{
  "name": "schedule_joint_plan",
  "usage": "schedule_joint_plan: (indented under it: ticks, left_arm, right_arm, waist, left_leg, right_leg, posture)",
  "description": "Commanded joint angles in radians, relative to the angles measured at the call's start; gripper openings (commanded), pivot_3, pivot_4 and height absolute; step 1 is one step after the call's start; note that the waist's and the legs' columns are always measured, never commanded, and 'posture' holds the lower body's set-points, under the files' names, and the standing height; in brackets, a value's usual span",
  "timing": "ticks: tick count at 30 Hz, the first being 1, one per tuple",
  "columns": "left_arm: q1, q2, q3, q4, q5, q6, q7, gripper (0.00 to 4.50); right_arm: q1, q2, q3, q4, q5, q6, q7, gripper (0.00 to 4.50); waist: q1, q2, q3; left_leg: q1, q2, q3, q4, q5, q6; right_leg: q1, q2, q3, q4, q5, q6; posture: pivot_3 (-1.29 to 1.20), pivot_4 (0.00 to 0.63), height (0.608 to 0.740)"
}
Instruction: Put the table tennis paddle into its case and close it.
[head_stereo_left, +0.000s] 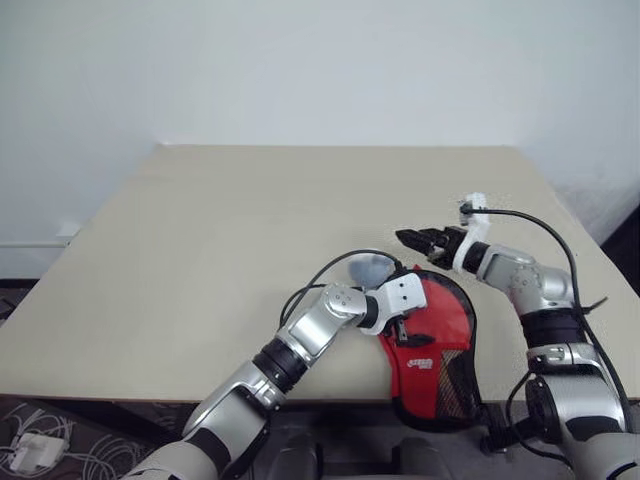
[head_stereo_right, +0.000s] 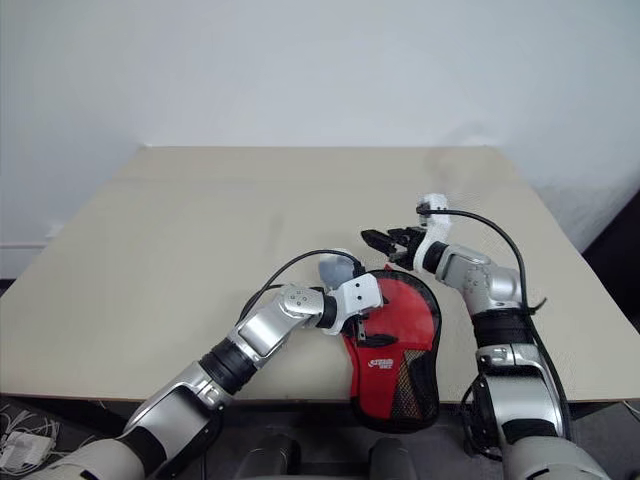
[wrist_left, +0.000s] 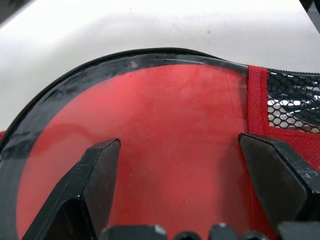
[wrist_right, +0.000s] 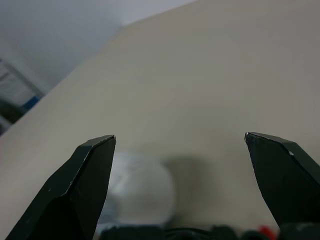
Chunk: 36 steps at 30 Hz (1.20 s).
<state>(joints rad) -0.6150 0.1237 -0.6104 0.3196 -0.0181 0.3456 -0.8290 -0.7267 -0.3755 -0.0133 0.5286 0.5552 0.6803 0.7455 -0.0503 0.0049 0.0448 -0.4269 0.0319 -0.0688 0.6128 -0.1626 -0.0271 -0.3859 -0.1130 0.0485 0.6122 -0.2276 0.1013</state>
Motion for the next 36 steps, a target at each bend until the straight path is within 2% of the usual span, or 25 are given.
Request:
schedule_joint_plan:
  ticks: [1,5,12,15,17,24,28,29,36]
  left_arm:
    - [0.051,0.016,-0.05,0.058,0.062,0.068,-0.008,4.04]
    - [0.061,0.012,-0.038,0.054,0.066,0.078,0.001,4.04]
    - [0.075,0.011,-0.025,0.04,0.07,0.095,0.017,4.04]
    - [0.078,0.011,-0.022,0.037,0.072,0.096,0.017,4.04]
    - [0.08,0.01,-0.02,0.038,0.072,0.099,0.018,4.07]
    - [0.091,0.007,-0.01,0.027,0.065,0.142,0.021,4.07]
    - [0.088,0.006,-0.012,0.029,0.065,0.149,0.014,4.07]
    - [0.086,0.005,-0.012,0.03,0.066,0.149,0.014,4.07]
    - [0.076,-0.014,-0.007,0.053,0.061,0.165,0.021,4.07]
  right_arm:
    - [-0.076,0.012,0.051,0.062,-0.05,0.024,0.085,4.5]
    - [-0.099,0.024,0.072,0.107,-0.07,0.057,0.156,4.5]
    - [-0.103,0.064,0.124,0.157,-0.167,0.036,0.174,4.5]
    - [-0.112,0.09,0.097,0.185,-0.188,-0.012,0.142,4.5]
    - [-0.128,0.116,0.036,0.226,-0.186,-0.091,0.077,3.89]
    - [-0.131,0.139,-0.051,0.188,-0.155,-0.072,0.062,1.41]
    - [-0.143,0.156,-0.096,0.223,-0.183,-0.117,-0.055,0.2]
    - [-0.146,0.158,-0.105,0.242,-0.197,-0.138,-0.097,0.02]
    - [-0.123,0.113,-0.152,0.263,-0.222,-0.18,-0.227,0.02]
  waist:
    - [0.0,0.0,0.0]
    - [0.001,-0.001,-0.001]
    - [0.0,-0.001,-0.002]
    - [0.0,-0.001,-0.002]
    - [0.0,-0.001,-0.002]
    - [-0.001,-0.002,-0.003]
    - [0.0,-0.002,-0.003]
    - [0.0,-0.002,-0.003]
    - [0.002,-0.002,-0.003]
  left_leg:
    - [0.0,0.0,0.0,0.0,0.0,0.0]
    - [0.0,0.0,-0.001,0.001,0.0,0.0]
    - [0.0,0.0,0.0,0.002,0.0,0.0]
    - [0.001,0.0,-0.001,0.002,0.0,-0.001]
    - [0.001,0.0,-0.001,0.002,0.0,-0.001]
    - [0.002,0.0,-0.001,0.002,0.0,-0.001]
    - [0.002,0.0,-0.002,0.002,0.0,-0.001]
    - [0.002,0.0,-0.002,0.002,0.0,-0.001]
    - [0.002,0.0,-0.002,0.002,0.0,-0.001]
  right_leg:
    - [0.0,0.0,0.0,0.0,0.0,0.0]
    - [0.0,0.0,0.0,0.002,0.0,0.0]
    - [-0.002,0.0,0.0,0.008,-0.001,0.002]
    - [-0.002,0.001,0.0,0.01,-0.001,0.002]
    - [-0.002,0.001,0.0,0.01,-0.001,0.002]
    - [-0.002,0.001,0.0,0.011,-0.001,0.002]
    - [-0.002,0.002,0.001,0.011,-0.001,0.002]
    - [-0.002,0.002,0.001,0.011,-0.001,0.002]
    - [-0.002,0.002,0.001,0.011,-0.001,0.002]
  posture:
    - [0.0,0.0,0.74]
    - [0.0,0.0,0.74]
    - [0.0,0.0,0.74]
    - [0.0,0.0,0.74]
    - [0.0,0.0,0.74]
    - [0.0,0.0,0.74]
    - [0.0,0.0,0.74]
    - [0.0,0.0,0.74]
    - [0.0,0.0,0.74]
